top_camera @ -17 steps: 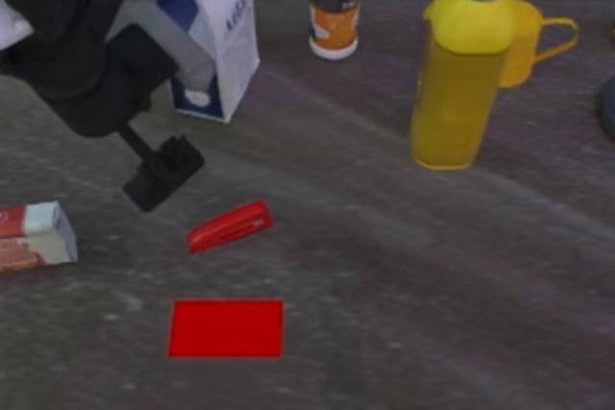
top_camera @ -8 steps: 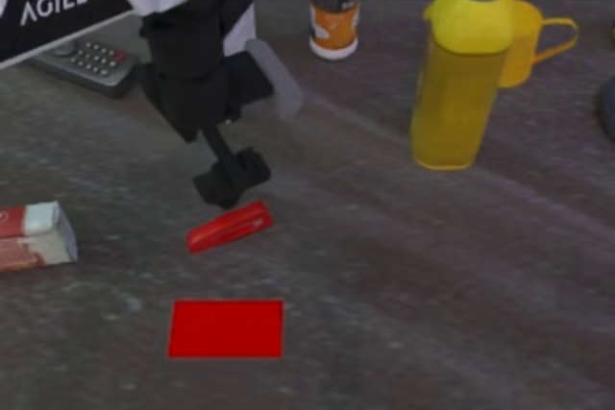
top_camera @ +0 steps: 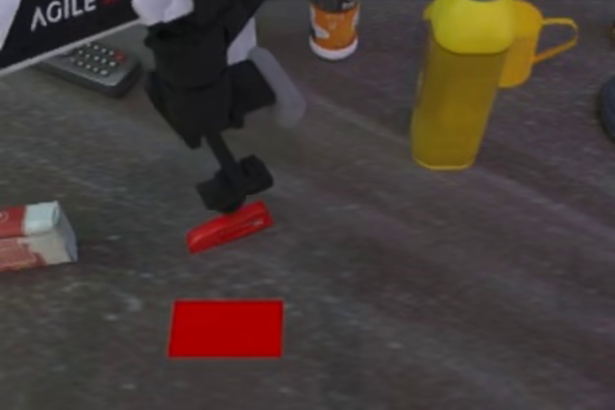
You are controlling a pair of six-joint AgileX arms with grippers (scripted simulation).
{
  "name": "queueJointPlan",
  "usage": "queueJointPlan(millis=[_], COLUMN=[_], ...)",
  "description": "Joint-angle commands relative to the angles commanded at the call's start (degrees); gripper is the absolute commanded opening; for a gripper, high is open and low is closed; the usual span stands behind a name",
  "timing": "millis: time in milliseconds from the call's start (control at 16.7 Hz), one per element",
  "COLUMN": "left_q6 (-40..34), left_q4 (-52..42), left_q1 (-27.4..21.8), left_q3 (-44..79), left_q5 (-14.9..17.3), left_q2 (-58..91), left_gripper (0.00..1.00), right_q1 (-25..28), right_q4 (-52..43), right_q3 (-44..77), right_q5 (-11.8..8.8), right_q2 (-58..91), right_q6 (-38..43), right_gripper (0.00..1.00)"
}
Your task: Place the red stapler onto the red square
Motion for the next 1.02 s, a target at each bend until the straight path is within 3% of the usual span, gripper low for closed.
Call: queueJointPlan(millis=[420, 720, 1020], left_q6=[0.12, 0.15, 0.15], left_q4=[16.02, 17.12, 17.12], left_q1=[-0.01, -0.01, -0.01], left_q3=[-9.82, -10.65, -10.65], left_q5=[0.05, 0.06, 0.06], left_q2=[5.74, 6.28, 6.28], left_gripper=[1.00, 1.00, 0.62], right_q1=[0.00, 0.00, 0.00], right_q4=[0.00, 0.00, 0.00], right_q3=[0.00, 0.00, 0.00], right_q5=[0.00, 0.00, 0.00], right_q2=[0.00, 0.00, 0.00], right_q6=[0.00, 0.00, 0.00], right_gripper=[1.00, 1.00, 1.00])
